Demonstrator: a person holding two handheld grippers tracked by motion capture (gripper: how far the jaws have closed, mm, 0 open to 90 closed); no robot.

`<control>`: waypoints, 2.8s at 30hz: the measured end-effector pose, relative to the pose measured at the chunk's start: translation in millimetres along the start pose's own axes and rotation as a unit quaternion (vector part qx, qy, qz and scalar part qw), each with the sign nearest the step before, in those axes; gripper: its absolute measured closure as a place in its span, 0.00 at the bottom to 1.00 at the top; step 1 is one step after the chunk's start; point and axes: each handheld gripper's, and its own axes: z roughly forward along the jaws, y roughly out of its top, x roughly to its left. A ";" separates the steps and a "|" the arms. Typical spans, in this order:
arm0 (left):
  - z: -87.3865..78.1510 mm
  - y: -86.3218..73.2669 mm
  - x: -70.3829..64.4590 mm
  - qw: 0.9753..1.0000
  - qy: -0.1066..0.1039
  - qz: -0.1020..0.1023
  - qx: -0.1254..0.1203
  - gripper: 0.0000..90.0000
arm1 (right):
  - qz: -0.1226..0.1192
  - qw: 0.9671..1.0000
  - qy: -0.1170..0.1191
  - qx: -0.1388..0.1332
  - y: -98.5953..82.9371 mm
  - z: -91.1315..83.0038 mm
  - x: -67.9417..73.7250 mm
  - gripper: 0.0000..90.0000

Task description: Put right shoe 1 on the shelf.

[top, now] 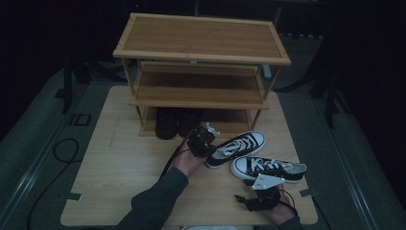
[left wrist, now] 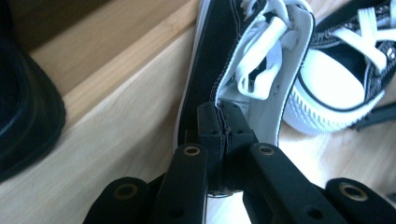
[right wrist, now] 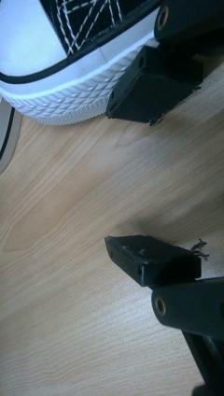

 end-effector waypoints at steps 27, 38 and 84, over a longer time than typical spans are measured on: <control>-51.8 -76.1 -1.4 0.999 -0.033 -0.015 0.005 0.99 | 0.002 1.000 -0.002 -0.001 -0.1 -0.3 0.4 0.37; -58.0 -85.5 -6.6 0.998 -0.059 -0.011 -0.003 0.96 | 0.004 1.000 -0.005 -0.002 0.2 0.1 0.3 0.38; 12.4 -104.7 61.4 0.991 0.064 -0.077 -0.087 0.66 | 0.101 0.990 -0.079 -0.053 109.8 6.7 21.7 0.45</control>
